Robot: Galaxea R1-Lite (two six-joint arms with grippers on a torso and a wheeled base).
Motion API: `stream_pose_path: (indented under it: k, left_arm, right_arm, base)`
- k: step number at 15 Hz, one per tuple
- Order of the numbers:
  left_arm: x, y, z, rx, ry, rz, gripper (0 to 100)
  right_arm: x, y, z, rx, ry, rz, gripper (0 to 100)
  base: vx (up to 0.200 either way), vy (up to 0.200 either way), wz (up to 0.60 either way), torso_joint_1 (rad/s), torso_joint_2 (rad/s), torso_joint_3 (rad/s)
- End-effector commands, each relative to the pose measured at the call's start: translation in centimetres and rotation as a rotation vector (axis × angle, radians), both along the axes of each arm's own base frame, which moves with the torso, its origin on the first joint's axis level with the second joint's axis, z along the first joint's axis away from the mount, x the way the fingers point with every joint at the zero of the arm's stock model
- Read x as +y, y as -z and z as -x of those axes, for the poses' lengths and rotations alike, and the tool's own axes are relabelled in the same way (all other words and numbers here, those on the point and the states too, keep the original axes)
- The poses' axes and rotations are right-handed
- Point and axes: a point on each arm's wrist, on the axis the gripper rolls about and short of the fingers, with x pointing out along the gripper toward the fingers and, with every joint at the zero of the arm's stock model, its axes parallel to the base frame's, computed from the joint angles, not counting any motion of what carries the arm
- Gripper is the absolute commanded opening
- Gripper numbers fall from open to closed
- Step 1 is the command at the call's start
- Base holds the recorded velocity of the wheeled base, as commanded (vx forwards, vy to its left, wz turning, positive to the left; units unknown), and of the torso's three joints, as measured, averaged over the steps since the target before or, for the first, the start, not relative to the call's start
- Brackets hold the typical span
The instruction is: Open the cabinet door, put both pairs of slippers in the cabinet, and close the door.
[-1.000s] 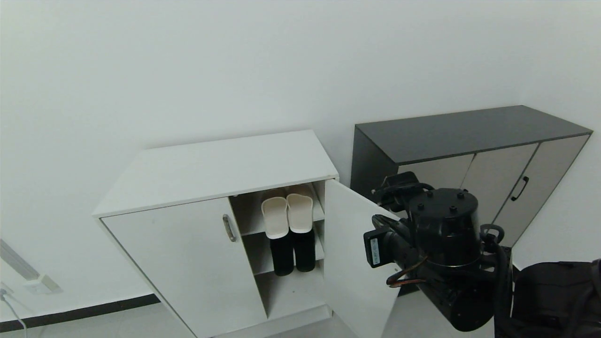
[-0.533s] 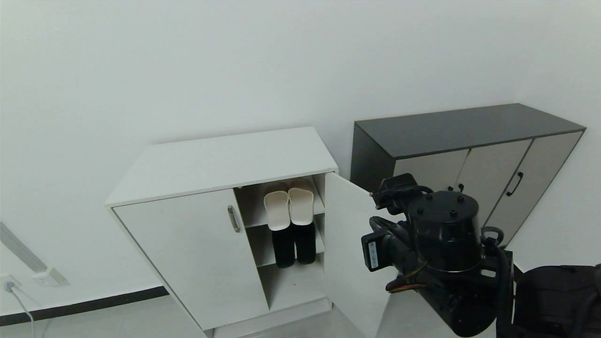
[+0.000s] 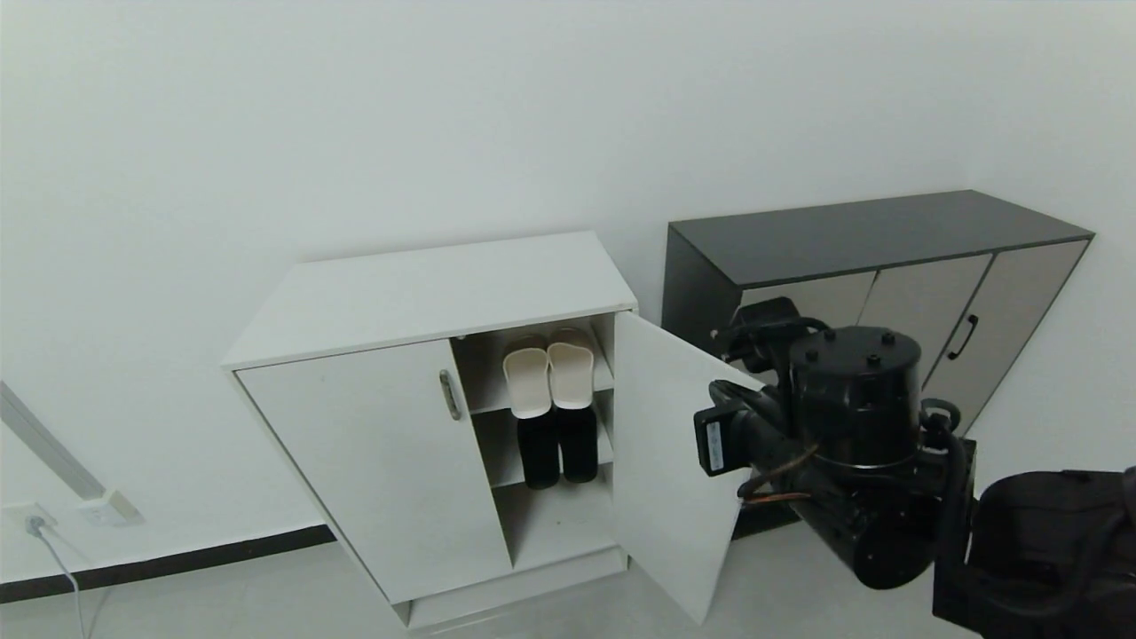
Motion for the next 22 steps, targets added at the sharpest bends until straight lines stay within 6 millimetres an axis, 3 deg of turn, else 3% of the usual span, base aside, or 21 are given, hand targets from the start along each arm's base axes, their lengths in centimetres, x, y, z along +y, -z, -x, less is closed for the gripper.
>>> stream_pose_path:
  k: [1,6,11,22]
  left_arm:
    - [0.0,0.0,0.0,0.001,0.001,0.0,0]
    - [0.0,0.0,0.0,0.001,0.001,0.002,0]
    - [0.0,0.0,0.0,0.001,0.001,0.002,0]
    - [0.0,0.0,0.0,0.001,0.002,0.002,0]
  right_arm:
    - [-1.0,-1.8,-2.7,-0.024,0.071,-0.026,0]
    - [-3.3,-3.0,-9.1,0.104,0.161,-0.07,0]
    - [-4.4,-0.8,-13.1,0.195,0.142,-0.11,0]
    - [-4.9,3.4,-16.0,0.26,0.151,-0.133,0]
  base:
    - [0.0,0.0,0.0,0.0,0.0,0.0]
    - [0.0,0.0,0.0,0.0,0.0,0.0]
    - [0.0,0.0,0.0,0.0,0.0,0.0]
    - [0.0,0.0,0.0,0.0,0.0,0.0]
